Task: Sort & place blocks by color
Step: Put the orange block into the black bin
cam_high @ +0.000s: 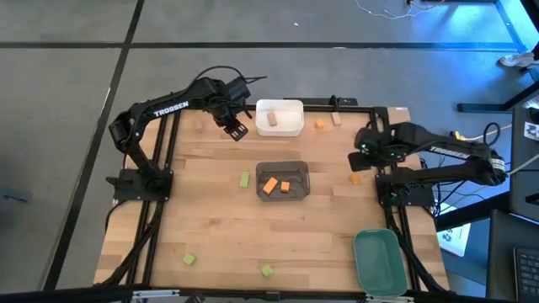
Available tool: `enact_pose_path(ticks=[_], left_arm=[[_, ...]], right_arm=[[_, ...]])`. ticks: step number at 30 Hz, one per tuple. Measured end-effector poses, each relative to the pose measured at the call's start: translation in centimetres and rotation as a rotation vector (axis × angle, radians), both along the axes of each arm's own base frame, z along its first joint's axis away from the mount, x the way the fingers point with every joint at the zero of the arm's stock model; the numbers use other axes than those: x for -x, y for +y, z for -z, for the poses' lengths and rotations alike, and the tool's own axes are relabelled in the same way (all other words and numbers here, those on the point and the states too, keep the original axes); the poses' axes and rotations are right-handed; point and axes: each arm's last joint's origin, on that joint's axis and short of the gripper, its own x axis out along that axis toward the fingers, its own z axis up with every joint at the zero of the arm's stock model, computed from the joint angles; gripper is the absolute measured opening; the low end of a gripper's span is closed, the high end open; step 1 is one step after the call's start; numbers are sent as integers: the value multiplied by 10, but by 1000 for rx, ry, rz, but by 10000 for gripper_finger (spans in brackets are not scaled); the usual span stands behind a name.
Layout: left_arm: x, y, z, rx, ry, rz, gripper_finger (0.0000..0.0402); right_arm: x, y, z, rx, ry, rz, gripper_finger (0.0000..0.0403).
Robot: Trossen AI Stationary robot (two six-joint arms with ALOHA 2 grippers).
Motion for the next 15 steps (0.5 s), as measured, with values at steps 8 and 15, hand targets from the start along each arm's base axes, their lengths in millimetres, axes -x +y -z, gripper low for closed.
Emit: enact_pose_path(ticks=[8, 15], left_arm=[[-1, 0, 0, -4, -6, 0, 82], [-2, 1, 0, -12, -16, 5, 82]], right_arm=[[-4, -4, 30, 2, 18, -33, 175], [-5, -8, 43, -18, 77, -36, 174]])
